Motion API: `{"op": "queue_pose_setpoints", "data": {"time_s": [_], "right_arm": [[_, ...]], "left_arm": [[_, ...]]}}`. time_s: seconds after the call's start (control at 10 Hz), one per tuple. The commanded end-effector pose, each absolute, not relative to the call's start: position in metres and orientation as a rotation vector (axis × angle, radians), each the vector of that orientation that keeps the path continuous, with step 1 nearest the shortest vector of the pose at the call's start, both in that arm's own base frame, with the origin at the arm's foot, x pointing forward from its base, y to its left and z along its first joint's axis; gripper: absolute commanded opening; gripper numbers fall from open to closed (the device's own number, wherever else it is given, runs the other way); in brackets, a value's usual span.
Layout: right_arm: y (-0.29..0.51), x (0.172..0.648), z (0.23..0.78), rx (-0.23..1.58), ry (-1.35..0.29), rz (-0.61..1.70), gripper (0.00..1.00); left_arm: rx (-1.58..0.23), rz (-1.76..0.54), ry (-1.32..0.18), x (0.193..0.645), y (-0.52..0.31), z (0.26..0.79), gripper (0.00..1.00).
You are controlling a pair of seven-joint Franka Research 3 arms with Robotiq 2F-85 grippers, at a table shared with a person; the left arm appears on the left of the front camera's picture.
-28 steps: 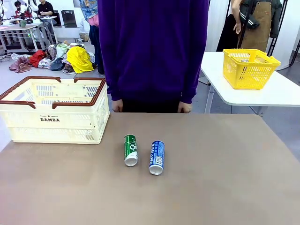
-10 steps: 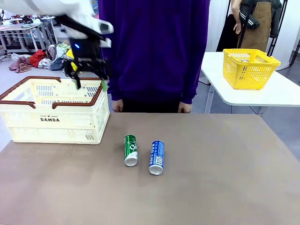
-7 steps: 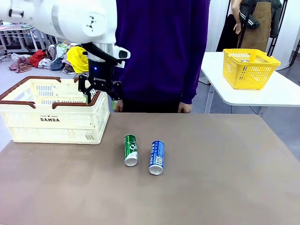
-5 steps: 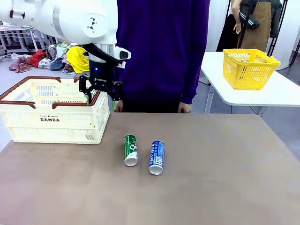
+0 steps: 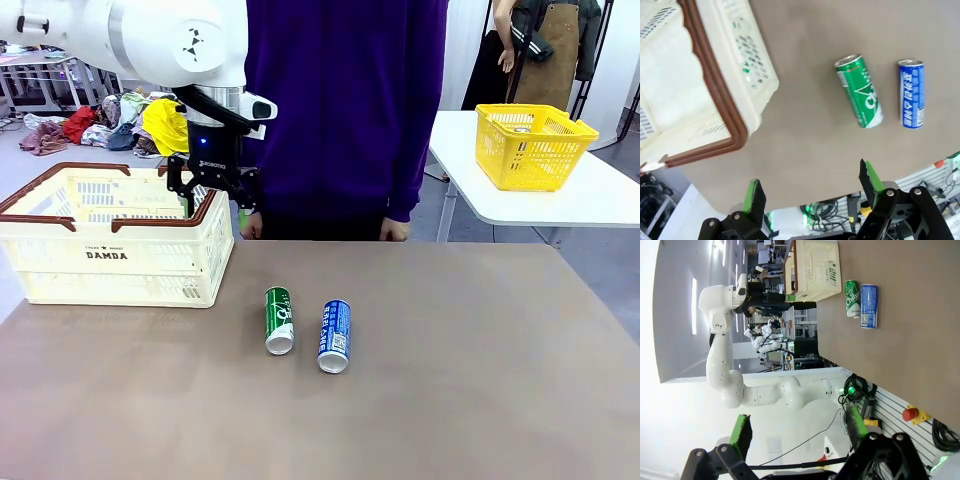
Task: Place the drinks into the Shopping basket.
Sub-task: Pick up one drink and place it into the Shopping basket.
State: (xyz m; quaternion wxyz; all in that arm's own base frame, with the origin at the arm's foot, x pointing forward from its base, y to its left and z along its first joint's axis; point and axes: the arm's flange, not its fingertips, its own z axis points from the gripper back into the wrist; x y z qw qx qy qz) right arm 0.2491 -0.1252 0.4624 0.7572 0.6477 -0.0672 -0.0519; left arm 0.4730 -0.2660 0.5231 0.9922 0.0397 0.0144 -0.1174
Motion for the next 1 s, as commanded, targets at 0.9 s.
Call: {"op": "queue_pose_setpoints", "data": {"time_s": [0.9], "right_arm": [[-0.125,0.252,0.47,1.437,-0.146,-0.134,1.0]], "left_arm": [[-0.006,0.229,-0.174,0.412,-0.331,0.375,1.0]]}}
